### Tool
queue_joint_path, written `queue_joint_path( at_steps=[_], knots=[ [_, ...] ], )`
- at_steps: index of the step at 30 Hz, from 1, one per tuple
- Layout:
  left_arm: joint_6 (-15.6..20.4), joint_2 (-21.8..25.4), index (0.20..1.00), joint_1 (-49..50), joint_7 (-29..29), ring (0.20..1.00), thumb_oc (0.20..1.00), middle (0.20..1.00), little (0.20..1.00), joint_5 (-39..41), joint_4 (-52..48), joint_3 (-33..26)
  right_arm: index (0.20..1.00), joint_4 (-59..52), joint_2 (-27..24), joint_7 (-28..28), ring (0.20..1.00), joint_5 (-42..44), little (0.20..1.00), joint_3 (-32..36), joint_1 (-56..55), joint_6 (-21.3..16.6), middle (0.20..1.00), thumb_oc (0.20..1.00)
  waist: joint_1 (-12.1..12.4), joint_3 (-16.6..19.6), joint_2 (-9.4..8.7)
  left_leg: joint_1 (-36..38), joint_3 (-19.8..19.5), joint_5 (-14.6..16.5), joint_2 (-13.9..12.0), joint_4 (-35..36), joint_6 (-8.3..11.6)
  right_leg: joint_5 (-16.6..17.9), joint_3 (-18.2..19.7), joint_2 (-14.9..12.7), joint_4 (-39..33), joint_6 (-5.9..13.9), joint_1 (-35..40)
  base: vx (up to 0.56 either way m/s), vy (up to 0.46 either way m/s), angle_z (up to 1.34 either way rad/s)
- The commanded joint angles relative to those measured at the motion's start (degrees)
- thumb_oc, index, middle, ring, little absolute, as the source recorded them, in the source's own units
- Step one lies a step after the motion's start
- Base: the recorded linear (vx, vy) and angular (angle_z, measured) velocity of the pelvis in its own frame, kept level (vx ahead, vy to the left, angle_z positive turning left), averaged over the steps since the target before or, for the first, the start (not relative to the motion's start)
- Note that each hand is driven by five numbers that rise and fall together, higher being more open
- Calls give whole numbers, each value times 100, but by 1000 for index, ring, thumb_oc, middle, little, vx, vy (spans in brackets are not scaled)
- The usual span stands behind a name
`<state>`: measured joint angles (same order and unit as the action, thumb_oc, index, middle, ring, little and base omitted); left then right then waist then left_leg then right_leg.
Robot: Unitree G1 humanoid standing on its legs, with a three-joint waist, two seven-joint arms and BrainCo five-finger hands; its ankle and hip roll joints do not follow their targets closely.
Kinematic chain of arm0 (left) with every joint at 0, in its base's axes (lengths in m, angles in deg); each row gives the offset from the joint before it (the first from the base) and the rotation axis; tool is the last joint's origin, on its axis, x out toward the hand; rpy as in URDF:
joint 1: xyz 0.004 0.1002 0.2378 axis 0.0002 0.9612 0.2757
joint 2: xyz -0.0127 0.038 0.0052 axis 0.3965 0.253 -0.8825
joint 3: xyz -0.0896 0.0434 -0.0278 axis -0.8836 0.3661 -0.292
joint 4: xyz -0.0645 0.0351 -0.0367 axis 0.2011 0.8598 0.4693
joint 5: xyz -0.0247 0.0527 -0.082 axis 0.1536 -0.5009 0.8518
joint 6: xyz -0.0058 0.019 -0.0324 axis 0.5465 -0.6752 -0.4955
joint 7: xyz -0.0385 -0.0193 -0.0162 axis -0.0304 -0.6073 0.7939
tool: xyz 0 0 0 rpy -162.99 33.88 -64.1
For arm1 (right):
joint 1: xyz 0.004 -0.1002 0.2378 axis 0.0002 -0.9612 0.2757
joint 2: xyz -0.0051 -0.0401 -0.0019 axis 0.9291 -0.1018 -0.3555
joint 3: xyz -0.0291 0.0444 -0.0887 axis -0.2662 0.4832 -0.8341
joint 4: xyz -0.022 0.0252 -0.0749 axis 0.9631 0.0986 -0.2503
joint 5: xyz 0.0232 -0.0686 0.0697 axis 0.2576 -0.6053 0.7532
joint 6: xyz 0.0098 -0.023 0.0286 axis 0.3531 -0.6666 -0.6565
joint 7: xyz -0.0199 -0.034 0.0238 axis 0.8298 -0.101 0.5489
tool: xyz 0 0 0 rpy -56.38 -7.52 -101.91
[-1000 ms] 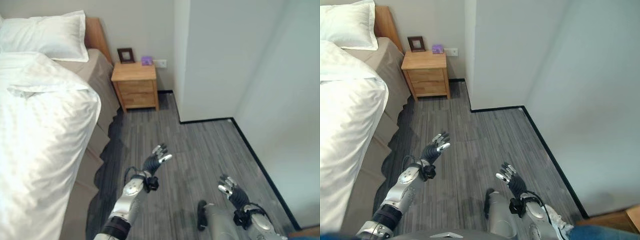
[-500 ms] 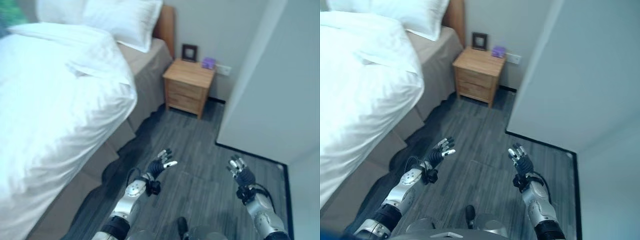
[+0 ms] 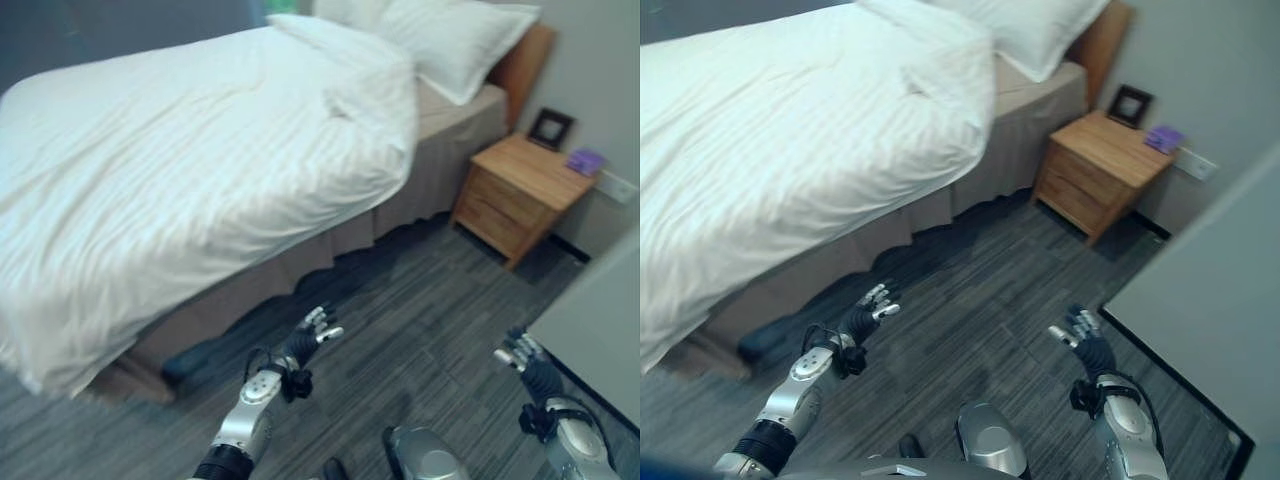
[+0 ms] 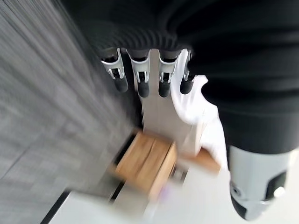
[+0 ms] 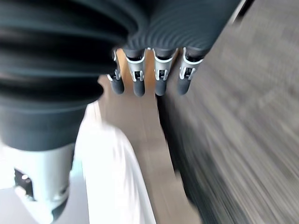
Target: Making the bed.
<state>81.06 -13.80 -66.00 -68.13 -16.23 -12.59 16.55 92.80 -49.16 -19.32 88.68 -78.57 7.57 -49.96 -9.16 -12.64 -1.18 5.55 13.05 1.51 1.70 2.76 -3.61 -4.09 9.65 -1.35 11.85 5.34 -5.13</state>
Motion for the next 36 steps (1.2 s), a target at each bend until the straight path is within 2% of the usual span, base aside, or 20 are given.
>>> queue_joint_path(
  at_steps=[1,6,7,10,13,16,18,20,21,22,23,25,28,29,30,32,33,34,35,36],
  knots=[
    [366,121,1000,108,95,1000,1000,1000,1000,101,-108,-183,1000,-337,-144,409,1000,-205,1000,-111,127,-127,1000,1000,175,244,-126,199,-547,-263,-152,67,179,756,-80,50,-648,-13,338,19,-51,51],
    [311,-22,1000,409,95,1000,1000,1000,1000,293,-78,-352,1000,-419,-253,623,1000,-255,1000,-226,55,-46,1000,1000,330,279,-126,202,-732,-273,-124,24,168,676,-108,79,-699,-90,480,16,-36,24],
    [520,-245,1000,-7,-696,1000,1000,1000,1000,267,-82,-203,1000,718,70,-353,1000,621,1000,-80,397,110,1000,1000,8,214,218,97,-843,-387,-738,224,761,941,-695,-456,-1304,-32,537,-3,86,2],
    [587,-209,1000,-4,-819,1000,1000,1000,1000,215,59,-267,1000,640,292,-366,1000,760,1000,-210,510,66,1000,1000,10,212,212,124,-669,-277,-545,224,614,1069,-477,-613,-1322,118,447,-12,264,1],
    [547,-169,1000,-25,-826,1000,1000,1000,1000,77,320,-246,1000,566,208,-333,1000,537,1000,-341,605,91,1000,1000,10,112,140,160,-449,-213,-445,224,519,1222,-454,-738,-1142,283,291,-10,186,-23],
    [506,-82,1000,-2,-799,1000,1000,1000,1000,-55,376,-255,1000,551,196,-336,1000,489,1000,-325,613,94,1000,1000,5,45,107,185,-320,-198,-472,224,487,1255,-328,-653,-800,344,103,-9,40,-37],
    [473,45,1000,-34,-762,1000,1000,1000,1000,-236,452,-249,1000,574,251,-308,1000,527,1000,-262,549,62,1000,1000,-73,-50,85,220,-318,-188,-561,224,480,1305,123,-469,-168,407,-205,34,-48,-47],
    [489,142,1000,-120,-792,1000,1000,1000,1000,-198,407,-278,1000,569,351,-274,1000,570,1000,-243,458,61,1000,1000,-138,-70,32,263,-335,-152,-783,165,596,1633,394,-784,-214,344,-355,129,-245,-24],
    [495,174,1000,-160,-785,1000,1000,1000,1000,-179,399,-273,1000,564,378,-275,1000,566,1000,-214,409,51,1000,1000,-156,-76,5,262,-365,-95,-889,51,659,1742,352,-981,-375,311,-298,229,-473,-13],
    [506,230,1000,-231,-796,1000,1000,1000,1000,-125,317,-260,1000,557,453,-294,1000,581,1000,-130,301,29,1000,1000,-156,-43,-76,247,-421,34,-1210,-240,858,2145,218,-1461,-639,336,-379,286,-547,-17],
    [501,268,1000,-279,-811,1000,1000,1000,1000,-128,284,-227,1000,521,498,-303,1000,575,1000,-99,237,22,1000,1000,-189,-44,-67,279,-500,113,-1397,-339,973,2305,71,-1672,-823,401,-376,234,-451,-10],
    [490,297,1000,-323,-822,1000,1000,1000,1000,-156,279,-187,1000,475,550,-321,1000,584,1000,-77,172,25,1000,1000,-203,-25,-67,328,-566,148,-1525,-356,1067,2353,2,-1830,-953,468,-328,188,-303,19],
    [466,316,1000,-200,-841,1000,1000,1000,1000,-101,210,-227,1000,421,572,-284,1000,591,1000,-239,197,79,1000,1000,-8,72,-31,420,-823,12,-2086,-492,1414,2702,-156,-2423,-1029,689,-306,251,-608,32],
    [464,316,1000,-197,-841,1000,1000,1000,1000,-101,207,-228,1000,422,571,-284,1000,591,1000,-241,196,79,1000,1000,-17,65,-24,426,-832,15,-2096,-493,1417,2699,-172,-2417,-1032,687,-288,179,-870,43],
    [482,275,1000,-45,-813,1000,1000,1000,1000,128,276,-348,1000,299,350,-164,1000,400,1000,-480,320,111,1000,1000,126,114,-44,431,-1111,-319,-2502,-534,1570,2410,177,-2250,-590,810,-278,66,-692,44],
    [443,238,1000,17,-815,1000,1000,1000,1000,291,347,-415,1000,347,223,-162,1000,453,1000,-691,568,136,1000,1000,283,155,-22,228,-1244,-838,-2698,-656,1578,1473,121,-2030,-457,786,-162,25,-589,69],
    [443,237,1000,17,-815,1000,1000,1000,1000,292,346,-419,1000,352,222,-161,1000,454,1000,-694,573,134,1000,1000,269,152,-16,225,-1258,-841,-2706,-652,1582,1460,108,-2024,-440,783,-162,-57,-717,53],
    [452,205,1000,132,-902,1000,1000,1000,1000,217,536,-545,1000,595,66,-51,1000,461,1000,-995,824,153,1000,1000,426,154,34,-54,-1540,-2383,-3090,-836,1580,891,-32,-1514,-405,555,-122,-52,-566,21],
    [452,205,1000,131,-902,1000,1000,1000,1000,217,537,-546,1000,597,66,-51,1000,461,1000,-995,826,153,1000,1000,422,171,40,-79,-1550,-2393,-3096,-833,1584,899,-37,-1508,-405,552,-142,-90,-1114,31],
    [342,131,1000,105,-861,1000,1000,1000,1000,470,623,-560,1000,591,-66,-99,1000,412,1000,-1005,863,157,1000,1000,347,74,-103,-603,-827,-2589,-3203,-1472,1242,846,-363,-1190,-809,238,163,-41,-553,37]
  ],
)
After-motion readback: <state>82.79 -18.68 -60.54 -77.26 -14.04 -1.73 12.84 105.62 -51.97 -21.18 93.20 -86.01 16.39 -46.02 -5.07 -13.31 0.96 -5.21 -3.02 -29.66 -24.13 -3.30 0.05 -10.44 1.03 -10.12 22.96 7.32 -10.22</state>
